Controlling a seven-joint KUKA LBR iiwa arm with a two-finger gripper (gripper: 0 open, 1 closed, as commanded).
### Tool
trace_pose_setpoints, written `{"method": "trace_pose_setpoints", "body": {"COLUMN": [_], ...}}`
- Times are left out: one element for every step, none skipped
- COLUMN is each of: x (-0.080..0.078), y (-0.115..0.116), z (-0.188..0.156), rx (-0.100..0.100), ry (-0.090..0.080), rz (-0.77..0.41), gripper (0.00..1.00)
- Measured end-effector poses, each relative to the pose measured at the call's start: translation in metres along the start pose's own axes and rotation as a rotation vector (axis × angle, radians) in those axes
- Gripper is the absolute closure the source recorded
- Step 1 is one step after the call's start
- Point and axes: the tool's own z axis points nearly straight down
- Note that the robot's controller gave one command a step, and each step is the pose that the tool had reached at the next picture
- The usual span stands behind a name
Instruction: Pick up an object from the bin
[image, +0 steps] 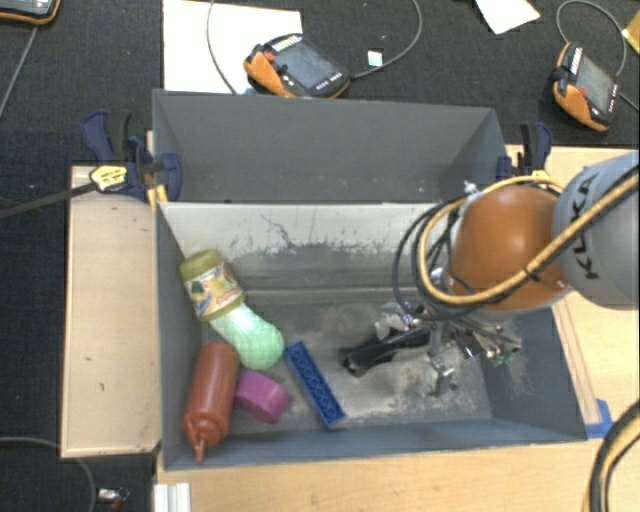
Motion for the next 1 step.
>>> {"method": "trace_pose_setpoints", "body": {"x": [-0.0070], "y": [0.0203], "z": [0.0087], "rx": [-0.001], "ry": [0.000], "rz": [-0.089], "gripper": [0.00]}}
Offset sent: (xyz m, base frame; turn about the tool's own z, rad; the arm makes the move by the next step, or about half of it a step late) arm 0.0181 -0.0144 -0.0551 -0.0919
